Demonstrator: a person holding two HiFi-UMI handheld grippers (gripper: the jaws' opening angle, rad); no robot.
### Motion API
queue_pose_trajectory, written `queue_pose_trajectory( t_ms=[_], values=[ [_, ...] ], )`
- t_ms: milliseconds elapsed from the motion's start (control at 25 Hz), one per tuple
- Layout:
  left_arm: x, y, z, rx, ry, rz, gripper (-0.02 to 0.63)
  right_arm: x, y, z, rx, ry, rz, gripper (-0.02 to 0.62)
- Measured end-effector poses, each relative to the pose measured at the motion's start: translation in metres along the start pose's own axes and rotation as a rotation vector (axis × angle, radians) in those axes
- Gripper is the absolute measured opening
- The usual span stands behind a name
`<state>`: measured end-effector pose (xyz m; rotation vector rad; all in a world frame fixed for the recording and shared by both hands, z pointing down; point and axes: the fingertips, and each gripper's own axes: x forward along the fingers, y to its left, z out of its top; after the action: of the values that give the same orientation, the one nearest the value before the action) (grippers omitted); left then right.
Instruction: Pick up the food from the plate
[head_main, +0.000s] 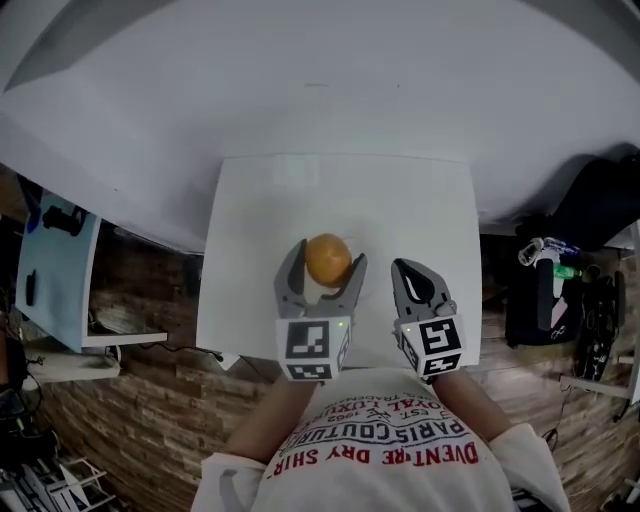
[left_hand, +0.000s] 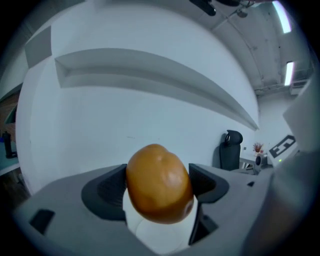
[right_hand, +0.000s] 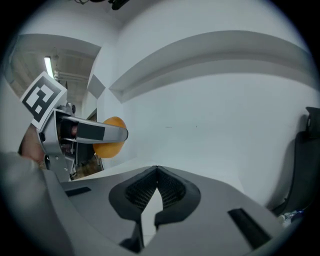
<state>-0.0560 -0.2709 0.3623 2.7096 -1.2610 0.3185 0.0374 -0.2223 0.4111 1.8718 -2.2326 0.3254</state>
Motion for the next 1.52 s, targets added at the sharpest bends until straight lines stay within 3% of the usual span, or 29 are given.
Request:
queue_pose_trajectory(
  t_ms=[160,400,1000,1520],
  values=[
    [-0.023,0.005,0.03,0.073,-0.132,-0.003,0.387,-0.01,0.011,0.023,-0.008,-0.074,-0.017,0.009],
    [-0.035,0.002,0.048,0.151,-0.202,-0.003,0.387,-0.021,0.016,0.05,-0.052,-0.166,-0.033,0.009],
    [-0.028,0.006,0.042,0.168,-0.178,-0.008,0.387,-0.017,0.019,0.058,-0.087,-0.166,-0.02,0.009],
    [-0.016,0.01,0.025,0.113,-0.11,0.009,0.387,-0.005,0.013,0.049,-0.077,-0.136,0.006,0.009]
  ],
)
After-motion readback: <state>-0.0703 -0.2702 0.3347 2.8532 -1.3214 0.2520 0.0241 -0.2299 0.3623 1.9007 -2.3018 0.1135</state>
